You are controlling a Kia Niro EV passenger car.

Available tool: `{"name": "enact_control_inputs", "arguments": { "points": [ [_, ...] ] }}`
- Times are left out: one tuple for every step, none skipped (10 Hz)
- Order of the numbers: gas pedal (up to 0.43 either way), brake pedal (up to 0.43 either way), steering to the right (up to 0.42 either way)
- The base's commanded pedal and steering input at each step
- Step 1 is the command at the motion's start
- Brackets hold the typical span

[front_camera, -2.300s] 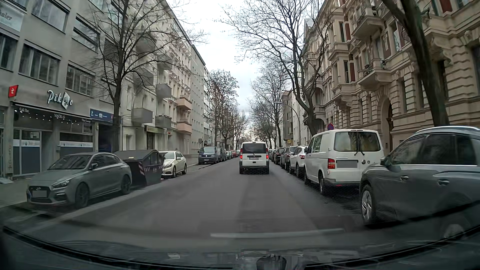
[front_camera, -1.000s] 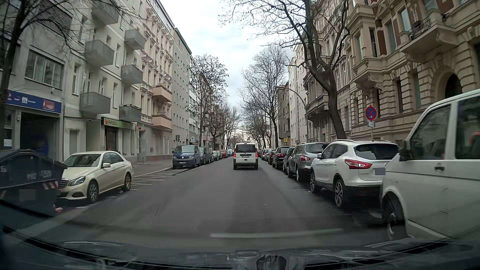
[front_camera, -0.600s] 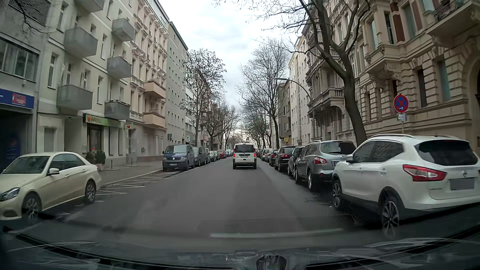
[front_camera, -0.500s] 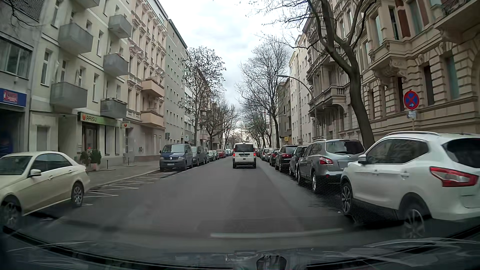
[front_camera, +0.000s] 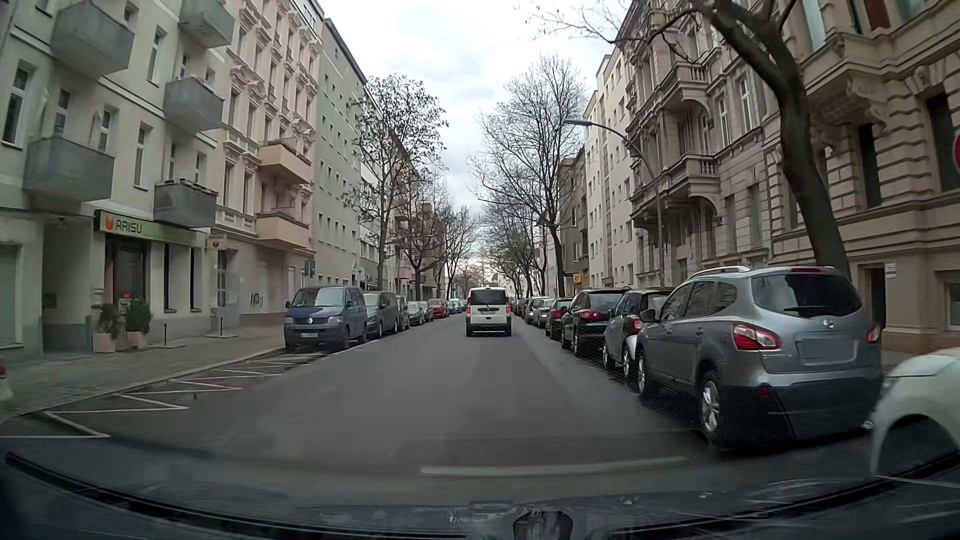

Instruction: Follow the waypoints while adhering to traffic rules and regulations

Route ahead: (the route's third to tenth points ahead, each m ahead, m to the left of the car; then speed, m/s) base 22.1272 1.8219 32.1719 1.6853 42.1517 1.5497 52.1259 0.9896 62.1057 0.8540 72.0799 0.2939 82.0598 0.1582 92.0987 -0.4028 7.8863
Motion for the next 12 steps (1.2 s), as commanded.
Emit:
{"name": "enact_control_inputs", "arguments": {
  "points": [
    [0.138,0.012,-0.002],
    [0.130,0.012,-0.003],
    [0.118,0.012,-0.003],
    [0.110,0.012,-0.004],
    [0.087,0.012,-0.004],
    [0.079,0.012,-0.004],
    [0.079,0.012,-0.004],
    [0.079,0.012,-0.004],
    [0.079,0.012,-0.004],
    [0.079,0.012,-0.003],
    [0.079,0.012,-0.002],
    [0.079,0.012,0.002]
  ]
}}
